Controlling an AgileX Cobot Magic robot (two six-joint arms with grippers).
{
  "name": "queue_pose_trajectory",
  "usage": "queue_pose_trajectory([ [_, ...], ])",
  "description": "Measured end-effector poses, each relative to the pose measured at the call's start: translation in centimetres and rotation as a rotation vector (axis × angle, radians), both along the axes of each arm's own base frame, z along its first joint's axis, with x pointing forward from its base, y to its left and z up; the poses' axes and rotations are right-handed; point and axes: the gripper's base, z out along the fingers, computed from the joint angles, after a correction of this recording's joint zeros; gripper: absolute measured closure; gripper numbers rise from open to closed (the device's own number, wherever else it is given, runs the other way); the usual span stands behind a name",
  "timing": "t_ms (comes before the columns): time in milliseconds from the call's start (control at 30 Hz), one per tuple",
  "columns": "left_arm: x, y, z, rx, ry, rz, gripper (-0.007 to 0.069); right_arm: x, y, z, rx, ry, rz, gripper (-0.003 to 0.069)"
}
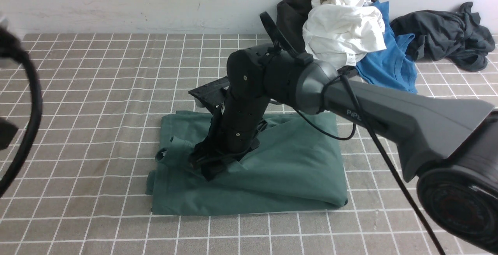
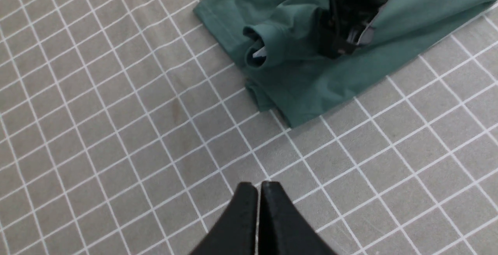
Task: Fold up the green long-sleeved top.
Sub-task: Use the right arm to drag the right edge of the fabric to the left and folds it over the left edge
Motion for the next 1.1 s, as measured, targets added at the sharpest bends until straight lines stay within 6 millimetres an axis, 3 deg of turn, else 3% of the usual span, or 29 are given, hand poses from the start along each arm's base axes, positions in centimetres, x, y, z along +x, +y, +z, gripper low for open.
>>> queue_pose_trajectory([
  [67,-1.7,0.6,-1.0,-0.005,-0.042,0.034,0.0631,-0.2,-0.4,2.1,0.011,-0.044,0.012,0.0206],
  [267,-5.4,1.6,-3.3,-0.127,-0.208,0.130,0.0631,-0.1,-1.6,5.7,-0.008,-0.182,0.020,0.0206],
  [500,-8.9,2.4,-5.2,-0.219,-0.266,0.186,0.0631,2.9,-3.9,6.0,0.039,-0.257,-0.122,0.0232],
  [700,-10.7,2.8,-7.9,-0.206,-0.216,0.190,0.0631,3.8,-4.1,3.2,0.038,-0.162,-0.148,0.0360],
  [867,-10.7,2.8,-10.5,-0.189,-0.161,0.193,0.0631,3.3,-2.3,-2.9,0.012,0.009,-0.096,0.0506],
  [933,-10.5,2.7,-11.1,-0.184,-0.139,0.195,0.0631,3.1,-1.9,-4.0,0.005,0.021,-0.065,0.0537],
  [1100,-10.4,2.7,-11.6,-0.178,-0.120,0.196,0.0631,3.0,-1.8,-4.0,0.003,0.029,-0.045,0.0565],
])
